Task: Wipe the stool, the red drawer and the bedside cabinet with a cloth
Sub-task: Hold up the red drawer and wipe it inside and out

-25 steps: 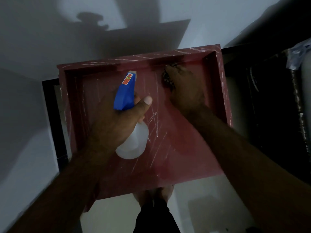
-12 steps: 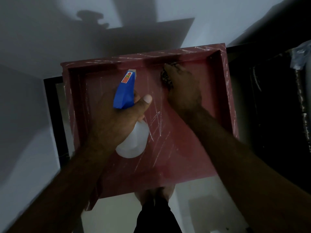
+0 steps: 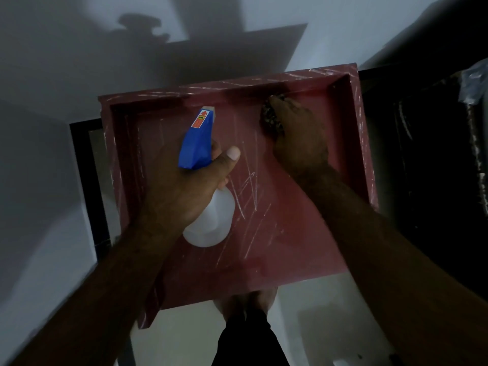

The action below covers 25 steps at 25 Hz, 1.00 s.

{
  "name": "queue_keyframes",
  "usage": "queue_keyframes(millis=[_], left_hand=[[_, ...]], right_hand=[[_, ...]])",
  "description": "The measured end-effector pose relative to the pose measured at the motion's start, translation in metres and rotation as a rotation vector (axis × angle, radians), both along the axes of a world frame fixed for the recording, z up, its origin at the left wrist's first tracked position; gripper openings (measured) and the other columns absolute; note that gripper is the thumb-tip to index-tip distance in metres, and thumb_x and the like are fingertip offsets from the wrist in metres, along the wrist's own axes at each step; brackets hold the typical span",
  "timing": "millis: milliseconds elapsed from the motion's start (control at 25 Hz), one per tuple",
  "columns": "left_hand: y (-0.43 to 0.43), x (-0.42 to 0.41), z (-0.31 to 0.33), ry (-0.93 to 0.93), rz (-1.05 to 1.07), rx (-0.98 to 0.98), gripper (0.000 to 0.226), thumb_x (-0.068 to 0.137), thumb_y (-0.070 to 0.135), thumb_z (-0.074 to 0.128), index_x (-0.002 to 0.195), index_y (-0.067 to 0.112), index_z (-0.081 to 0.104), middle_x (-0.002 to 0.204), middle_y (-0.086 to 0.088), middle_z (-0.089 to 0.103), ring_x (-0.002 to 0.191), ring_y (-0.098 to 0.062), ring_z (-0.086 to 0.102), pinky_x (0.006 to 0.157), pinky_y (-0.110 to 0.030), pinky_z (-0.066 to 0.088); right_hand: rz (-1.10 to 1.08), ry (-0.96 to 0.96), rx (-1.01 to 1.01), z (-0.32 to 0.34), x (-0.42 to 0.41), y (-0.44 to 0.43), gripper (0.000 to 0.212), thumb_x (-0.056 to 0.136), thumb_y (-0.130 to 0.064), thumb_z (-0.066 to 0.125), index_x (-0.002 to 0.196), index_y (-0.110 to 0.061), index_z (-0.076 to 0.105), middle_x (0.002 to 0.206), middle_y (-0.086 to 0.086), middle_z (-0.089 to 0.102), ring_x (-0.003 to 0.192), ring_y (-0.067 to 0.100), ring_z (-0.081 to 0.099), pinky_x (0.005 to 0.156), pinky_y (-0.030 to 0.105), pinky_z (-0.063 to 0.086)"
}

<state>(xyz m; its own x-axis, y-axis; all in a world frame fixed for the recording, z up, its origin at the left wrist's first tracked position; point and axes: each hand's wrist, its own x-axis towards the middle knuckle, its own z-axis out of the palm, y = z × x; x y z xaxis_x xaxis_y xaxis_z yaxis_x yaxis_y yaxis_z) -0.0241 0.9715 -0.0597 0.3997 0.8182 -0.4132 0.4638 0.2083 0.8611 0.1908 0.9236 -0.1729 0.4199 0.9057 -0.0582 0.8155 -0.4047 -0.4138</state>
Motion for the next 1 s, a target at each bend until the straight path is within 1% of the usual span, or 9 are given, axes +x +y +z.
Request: queue_keyframes(millis=[80, 160, 240, 320, 520, 600, 800, 920, 1000], left_hand=[[0.000, -0.002, -0.001, -0.002, -0.006, 0.008, 0.034, 0.091, 0.030, 0.073, 0.090, -0.001, 0.057, 0.071, -0.019, 0.068, 0.071, -0.027, 0.072, 0.077, -0.043, 0.061], [-0.002, -0.004, -0.001, 0.003, 0.016, -0.002, 0.032, 0.090, 0.030, 0.074, 0.089, 0.003, 0.058, 0.071, -0.018, 0.068, 0.071, -0.027, 0.073, 0.077, -0.041, 0.061], [-0.004, -0.006, 0.000, 0.007, 0.029, -0.008, 0.029, 0.090, 0.029, 0.074, 0.088, 0.005, 0.057, 0.071, -0.017, 0.068, 0.072, -0.028, 0.073, 0.077, -0.039, 0.062], [-0.005, -0.009, 0.001, 0.005, 0.022, 0.005, 0.028, 0.091, 0.027, 0.074, 0.085, 0.006, 0.057, 0.070, -0.017, 0.067, 0.072, -0.030, 0.072, 0.076, -0.036, 0.061], [-0.009, -0.016, 0.003, 0.008, 0.030, 0.017, 0.030, 0.091, 0.029, 0.073, 0.083, 0.005, 0.057, 0.069, -0.016, 0.068, 0.071, -0.029, 0.072, 0.076, -0.034, 0.060], [-0.011, -0.018, 0.003, 0.012, 0.034, 0.019, 0.030, 0.092, 0.030, 0.073, 0.083, 0.005, 0.058, 0.069, -0.016, 0.068, 0.070, -0.028, 0.072, 0.077, -0.036, 0.060], [-0.020, -0.020, 0.002, -0.007, 0.017, 0.038, 0.031, 0.091, 0.030, 0.073, 0.084, 0.005, 0.057, 0.068, -0.015, 0.068, 0.069, -0.027, 0.072, 0.080, -0.046, 0.061], [-0.022, -0.023, 0.003, -0.032, 0.008, 0.040, 0.033, 0.091, 0.029, 0.073, 0.084, 0.002, 0.056, 0.068, -0.017, 0.068, 0.069, -0.029, 0.072, 0.080, -0.048, 0.060], [-0.024, -0.025, 0.003, -0.037, 0.007, 0.045, 0.033, 0.091, 0.030, 0.073, 0.086, 0.001, 0.057, 0.068, -0.017, 0.068, 0.069, -0.029, 0.072, 0.079, -0.049, 0.060]], right_hand=[[-0.006, -0.002, 0.014, 0.002, -0.017, 0.001, 0.073, 0.076, 0.005, 0.068, 0.146, -0.015, 0.057, 0.147, 0.011, 0.059, 0.134, 0.032, 0.055, 0.108, 0.051, 0.050], [0.089, 0.004, 0.002, 0.006, -0.038, 0.004, 0.073, 0.074, 0.007, 0.069, 0.144, -0.013, 0.058, 0.145, 0.012, 0.060, 0.133, 0.034, 0.056, 0.102, 0.054, 0.052], [0.207, 0.004, -0.029, 0.009, -0.046, 0.003, 0.075, 0.075, 0.006, 0.073, 0.146, -0.014, 0.056, 0.148, 0.012, 0.059, 0.136, 0.034, 0.054, 0.100, 0.056, 0.052], [0.246, -0.012, -0.037, 0.009, -0.035, -0.001, 0.077, 0.075, 0.005, 0.071, 0.147, -0.015, 0.055, 0.148, 0.012, 0.058, 0.135, 0.034, 0.055, 0.102, 0.055, 0.052], [0.007, -0.028, 0.011, 0.002, -0.012, -0.015, 0.064, 0.082, -0.001, 0.063, 0.144, -0.013, 0.057, 0.145, 0.014, 0.060, 0.130, 0.035, 0.057, 0.105, 0.052, 0.051], [0.035, -0.030, -0.010, 0.003, -0.031, -0.016, 0.064, 0.084, 0.000, 0.063, 0.146, -0.014, 0.056, 0.149, 0.013, 0.057, 0.135, 0.034, 0.055, 0.105, 0.053, 0.050], [0.237, -0.021, -0.035, 0.010, -0.048, -0.027, 0.075, 0.075, 0.007, 0.070, 0.146, -0.014, 0.056, 0.151, 0.012, 0.056, 0.137, 0.034, 0.054, 0.097, 0.056, 0.054], [0.143, -0.037, -0.024, 0.006, -0.026, -0.036, 0.069, 0.079, 0.000, 0.061, 0.145, -0.017, 0.055, 0.148, 0.011, 0.058, 0.132, 0.036, 0.056, 0.098, 0.056, 0.053], [0.043, -0.025, -0.034, 0.003, -0.019, -0.041, 0.070, 0.080, -0.002, 0.058, 0.148, -0.018, 0.053, 0.150, 0.011, 0.056, 0.135, 0.035, 0.054, 0.104, 0.057, 0.049]])
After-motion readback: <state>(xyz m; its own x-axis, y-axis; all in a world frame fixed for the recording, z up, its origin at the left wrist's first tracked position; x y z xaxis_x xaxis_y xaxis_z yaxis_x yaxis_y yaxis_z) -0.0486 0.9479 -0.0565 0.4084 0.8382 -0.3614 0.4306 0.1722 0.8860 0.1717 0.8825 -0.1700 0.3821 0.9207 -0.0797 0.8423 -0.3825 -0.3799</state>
